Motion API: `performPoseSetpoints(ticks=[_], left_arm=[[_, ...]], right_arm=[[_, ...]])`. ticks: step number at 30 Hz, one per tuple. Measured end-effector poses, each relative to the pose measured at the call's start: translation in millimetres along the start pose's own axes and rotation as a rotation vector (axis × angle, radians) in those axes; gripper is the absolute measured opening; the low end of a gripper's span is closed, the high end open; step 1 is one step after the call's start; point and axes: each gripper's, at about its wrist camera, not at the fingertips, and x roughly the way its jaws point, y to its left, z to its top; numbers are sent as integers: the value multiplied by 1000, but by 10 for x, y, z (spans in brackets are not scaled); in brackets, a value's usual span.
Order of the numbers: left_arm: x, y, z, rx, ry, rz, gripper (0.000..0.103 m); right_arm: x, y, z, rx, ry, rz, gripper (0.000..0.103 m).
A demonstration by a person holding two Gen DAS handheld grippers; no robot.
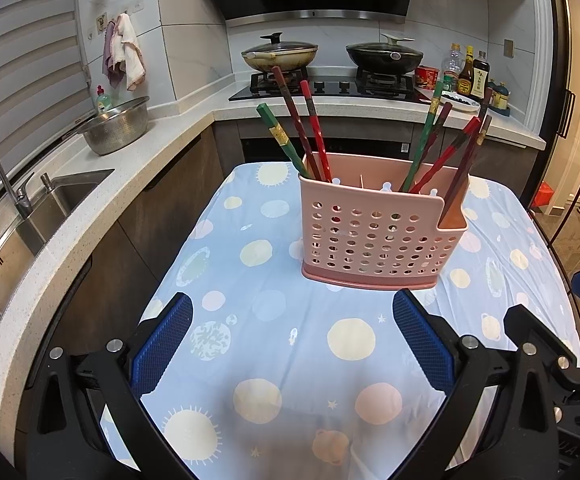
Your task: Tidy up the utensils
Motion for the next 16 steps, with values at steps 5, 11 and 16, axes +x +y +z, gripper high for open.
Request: performPoseSetpoints(ticks=[5,11,16], left_arm=[[-4,-4,4,1,-1,1,96],[2,0,3,-4,5,-3,96],[-4,-4,9,2,-1,-4,96]], right_arm=[[0,0,0,1,-1,0,97],[1,-5,-2,2,-1,1,97],[2,-12,4,4,2,-1,97]])
